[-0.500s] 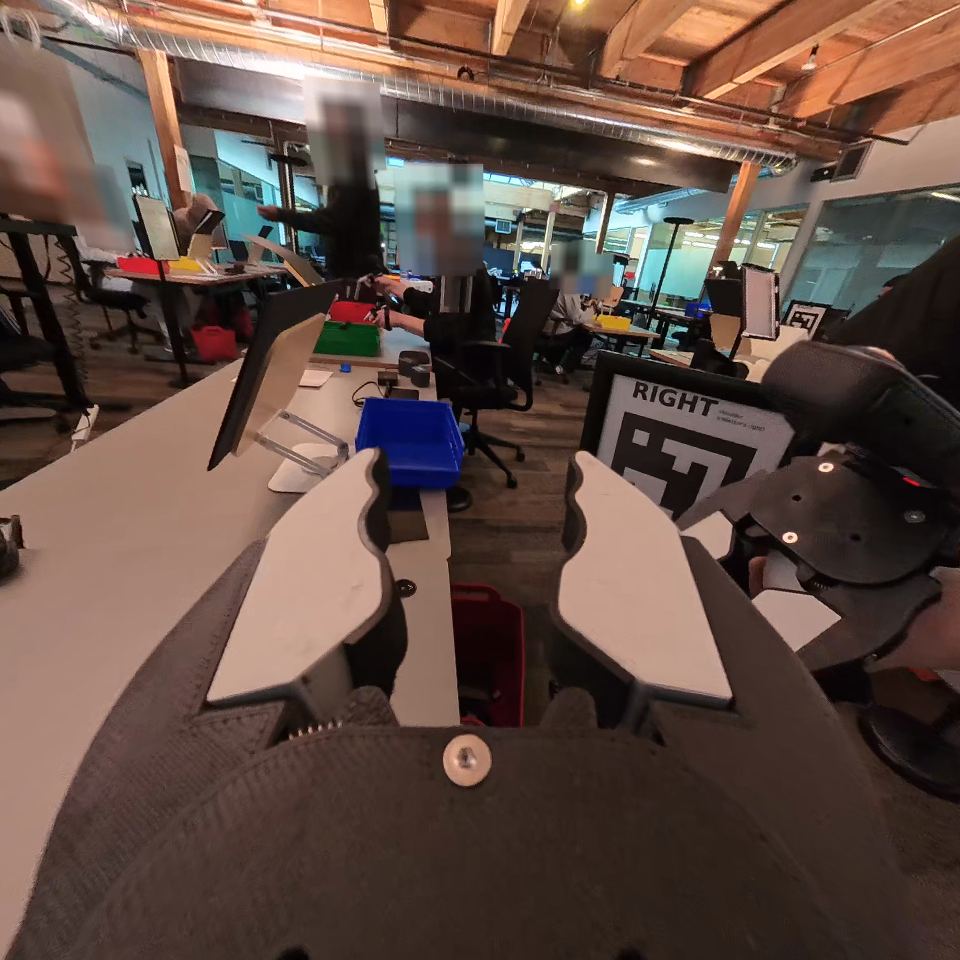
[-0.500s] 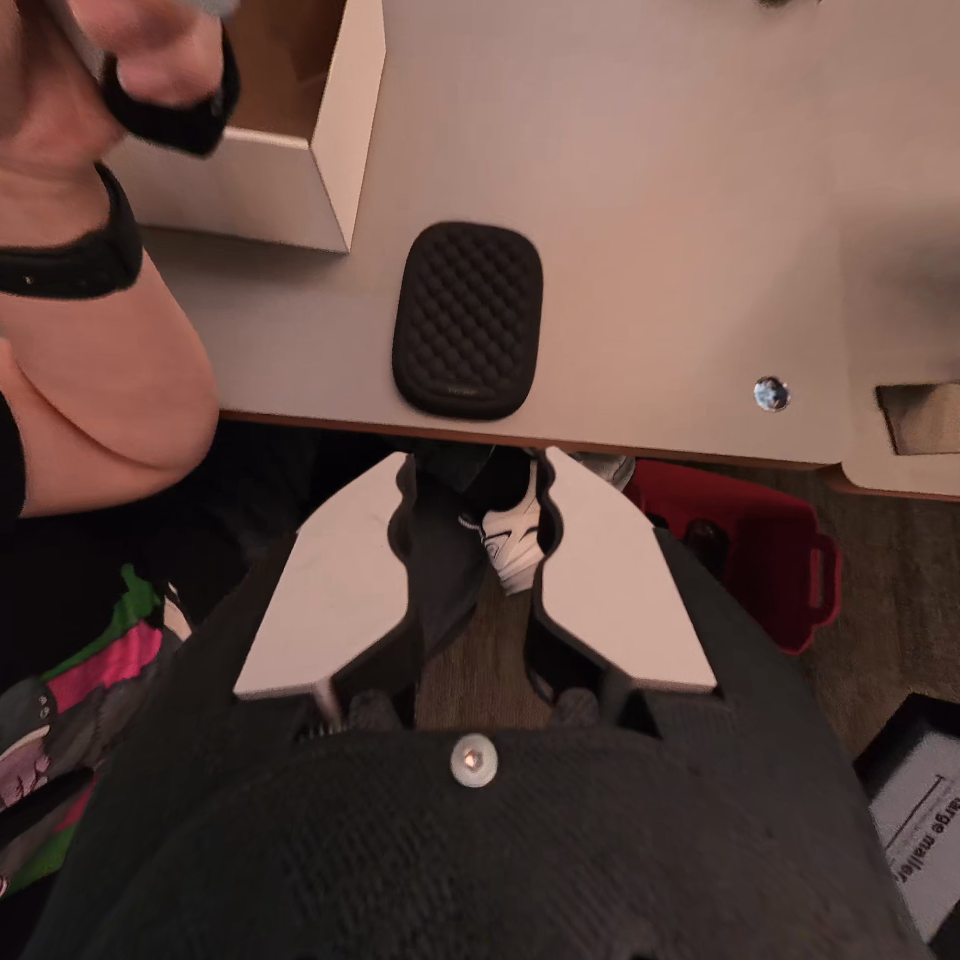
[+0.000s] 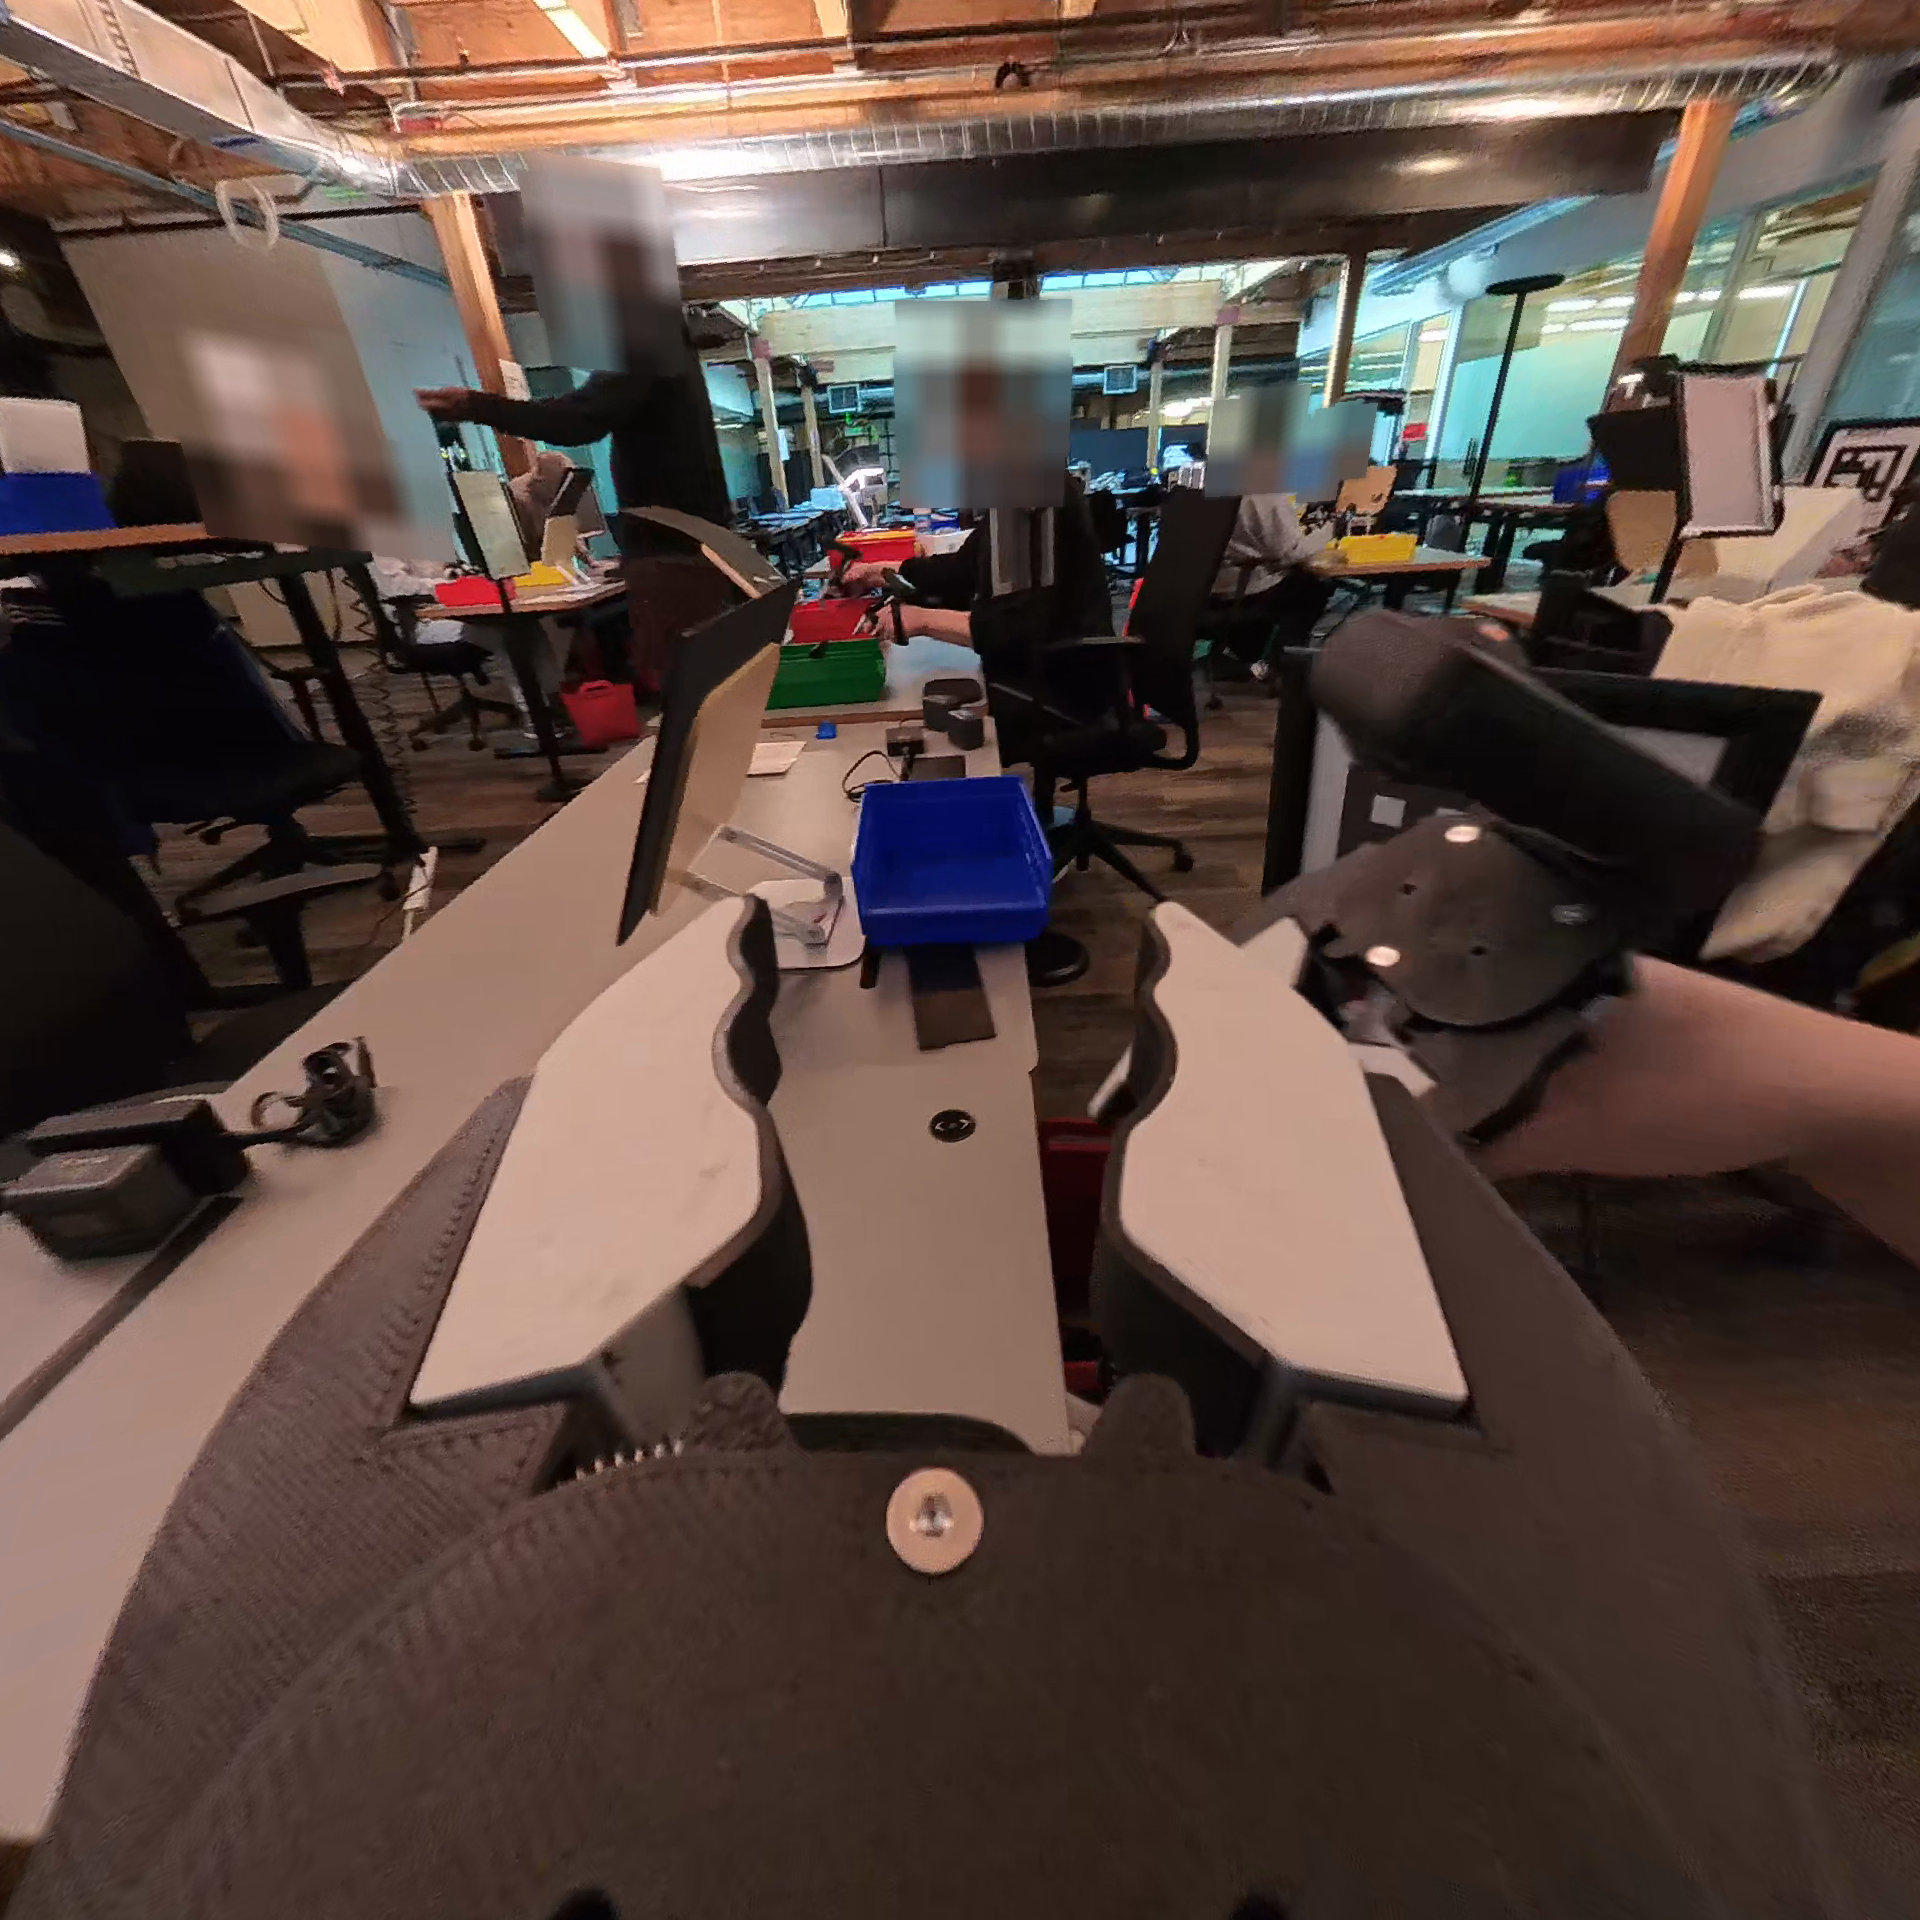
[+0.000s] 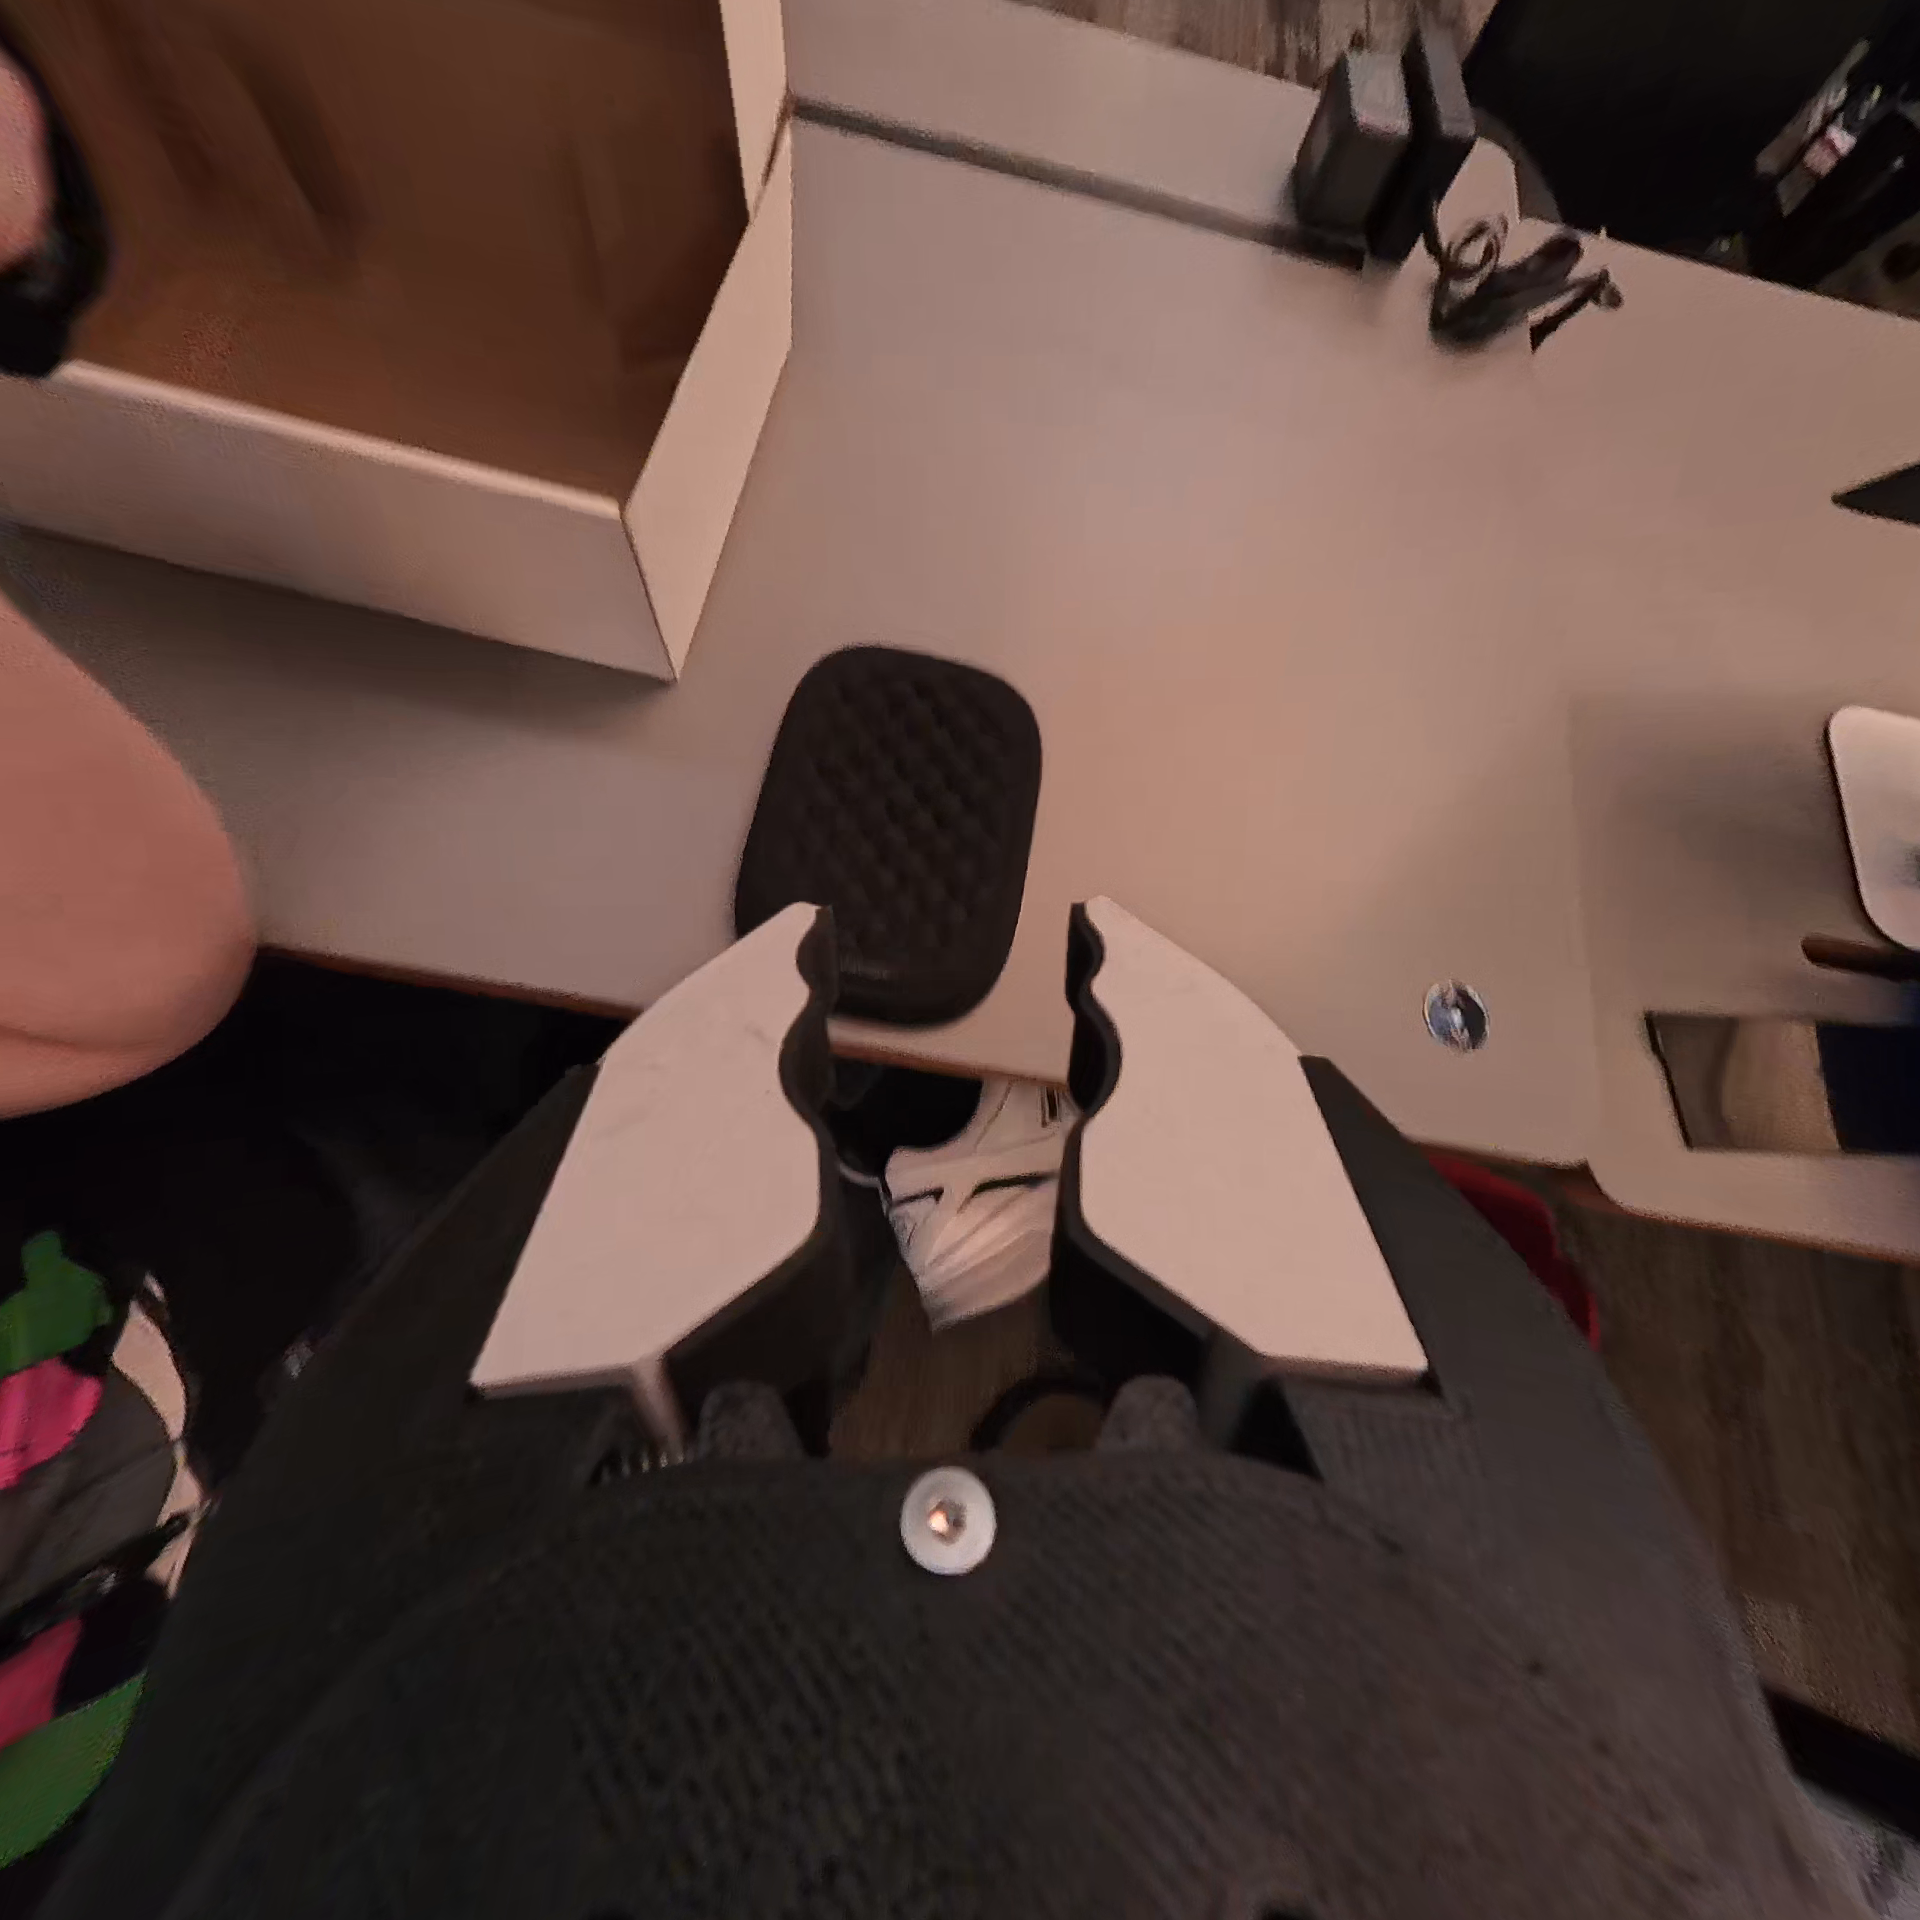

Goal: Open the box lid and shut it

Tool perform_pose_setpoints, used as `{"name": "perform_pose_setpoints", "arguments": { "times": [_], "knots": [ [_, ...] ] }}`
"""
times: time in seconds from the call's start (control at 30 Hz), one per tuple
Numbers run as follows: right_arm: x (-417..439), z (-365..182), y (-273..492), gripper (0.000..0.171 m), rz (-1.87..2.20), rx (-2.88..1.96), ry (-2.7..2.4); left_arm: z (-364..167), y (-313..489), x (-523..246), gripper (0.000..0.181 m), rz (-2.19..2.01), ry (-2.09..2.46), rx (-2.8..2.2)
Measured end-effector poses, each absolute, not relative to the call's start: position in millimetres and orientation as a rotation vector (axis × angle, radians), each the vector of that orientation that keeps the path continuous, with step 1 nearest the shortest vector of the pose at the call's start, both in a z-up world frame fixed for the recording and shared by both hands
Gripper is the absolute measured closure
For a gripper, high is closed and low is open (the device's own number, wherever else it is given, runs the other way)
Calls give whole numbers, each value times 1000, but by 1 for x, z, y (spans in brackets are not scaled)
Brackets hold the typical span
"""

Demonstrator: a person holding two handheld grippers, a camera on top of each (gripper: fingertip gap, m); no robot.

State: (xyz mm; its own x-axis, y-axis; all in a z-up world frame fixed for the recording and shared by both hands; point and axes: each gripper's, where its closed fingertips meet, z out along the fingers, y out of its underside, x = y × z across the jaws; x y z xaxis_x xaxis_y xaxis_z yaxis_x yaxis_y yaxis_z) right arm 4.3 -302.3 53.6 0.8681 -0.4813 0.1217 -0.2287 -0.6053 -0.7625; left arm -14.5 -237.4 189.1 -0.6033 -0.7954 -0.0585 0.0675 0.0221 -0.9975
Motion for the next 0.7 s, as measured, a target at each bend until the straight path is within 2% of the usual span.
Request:
{"name": "perform_pose_setpoints", "arguments": {
  "times": [0.03,0.2,0.5,0.7],
  "knots": [
    [11,55,-294,129,-385,-2198,501,192,-231,-21,116,-1642,1641,-742],
    [31,58,-244,128,-248,-2052,428,188,-175,-54,116,-1488,1620,-820],
    [34,49,-181,130,-131,-1905,253,142,-43,-130,114,-1167,1455,-1170],
    [53,28,-140,131,-184,-1793,51,101,80,-218,126,-906,1249,-1403]
  ]
}}
